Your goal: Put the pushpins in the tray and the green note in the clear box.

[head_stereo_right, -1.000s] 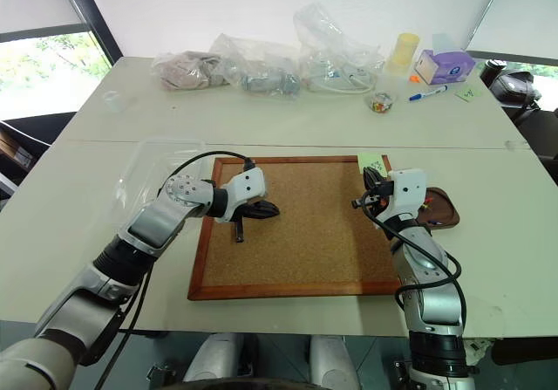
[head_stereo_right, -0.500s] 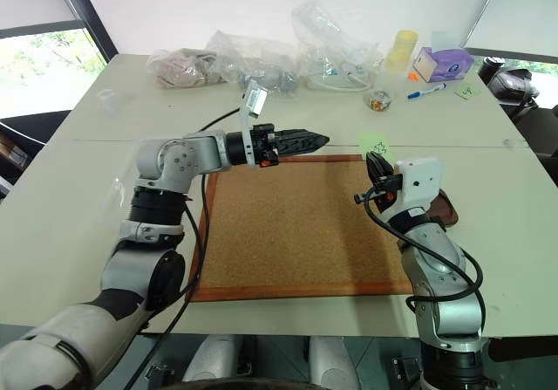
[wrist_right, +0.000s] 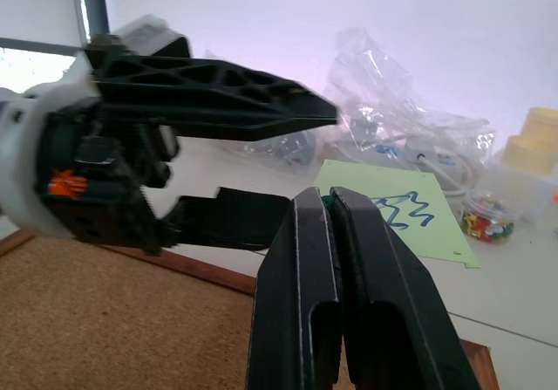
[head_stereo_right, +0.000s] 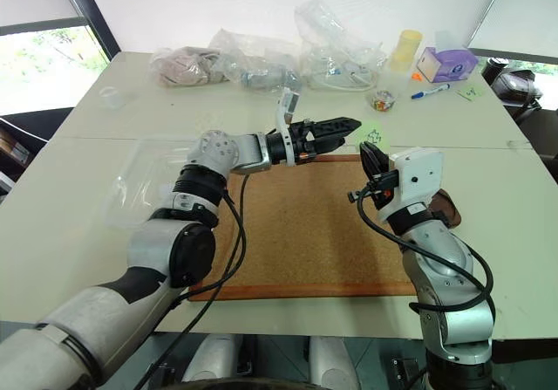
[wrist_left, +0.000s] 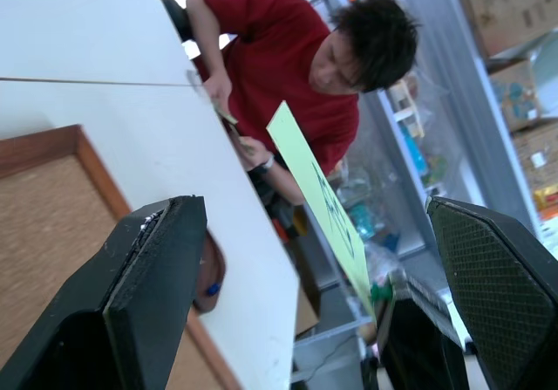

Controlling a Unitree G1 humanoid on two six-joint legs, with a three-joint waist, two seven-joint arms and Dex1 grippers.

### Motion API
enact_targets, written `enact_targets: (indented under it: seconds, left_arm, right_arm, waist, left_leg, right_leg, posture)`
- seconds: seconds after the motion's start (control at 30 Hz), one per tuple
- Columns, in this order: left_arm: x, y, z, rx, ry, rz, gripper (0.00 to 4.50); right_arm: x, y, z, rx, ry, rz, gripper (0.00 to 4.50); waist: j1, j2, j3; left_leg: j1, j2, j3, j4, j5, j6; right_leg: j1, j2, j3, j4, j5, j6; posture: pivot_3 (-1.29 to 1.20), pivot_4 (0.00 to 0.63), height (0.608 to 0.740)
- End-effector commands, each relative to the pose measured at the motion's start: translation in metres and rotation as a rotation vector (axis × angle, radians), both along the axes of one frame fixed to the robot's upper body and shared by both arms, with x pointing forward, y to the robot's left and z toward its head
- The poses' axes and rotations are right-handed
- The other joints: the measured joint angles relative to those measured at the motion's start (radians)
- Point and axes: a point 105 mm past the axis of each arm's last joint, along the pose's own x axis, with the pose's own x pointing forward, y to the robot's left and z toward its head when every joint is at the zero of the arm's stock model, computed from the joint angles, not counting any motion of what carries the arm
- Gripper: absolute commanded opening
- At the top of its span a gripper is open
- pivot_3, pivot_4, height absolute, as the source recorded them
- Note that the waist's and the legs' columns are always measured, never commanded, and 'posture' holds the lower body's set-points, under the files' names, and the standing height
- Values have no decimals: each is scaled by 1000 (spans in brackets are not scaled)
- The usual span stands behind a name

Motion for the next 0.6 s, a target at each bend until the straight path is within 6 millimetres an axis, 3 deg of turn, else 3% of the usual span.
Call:
enact_targets:
  seconds: [0.03, 0.13, 0.37, 0.4, 0.6]
  left_arm:
    - [2, -9, 16, -60, -21, 10, 4456]
    - [1, -16, 16, -59, -36, 8, 3607]
    - [2, -19, 9, -26, -41, 19, 238]
    - [3, -19, 8, -16, -52, 26, 39]
    - [10, -16, -10, 117, -169, 85, 39]
  right_arm:
    - [-8, 6, 15, 0, -62, 17, 0]
    - [-10, 9, 16, -1, -61, 20, 0]
    - [-11, 9, 15, -3, -57, 11, 0]
    - [-11, 9, 15, -2, -57, 11, 0]
    - [-12, 9, 14, -4, -57, 9, 0]
  waist:
    - [0, 0, 0]
    - [-1, 0, 0]
    - [-1, 0, 0]
    - [-1, 0, 0]
    - [0, 0, 0]
  left_leg:
    - [0, 0, 0, 0, 0, 0]
    - [0, 0, 0, 0, 0, 0]
    - [0, 0, 0, 0, 0, 0]
    - [0, 0, 0, 0, 0, 0]
    - [0, 0, 0, 0, 0, 0]
  right_leg:
    - [0, 0, 0, 0, 0, 0]
    - [0, 0, 0, 0, 0, 0]
    - [0, 0, 0, 0, 0, 0]
    - [0, 0, 0, 0, 0, 0]
    - [0, 0, 0, 0, 0, 0]
  posture:
    - [0, 150, 737]
    - [0, 150, 737]
    - [0, 150, 737]
    - [0, 150, 737]
    - [0, 150, 737]
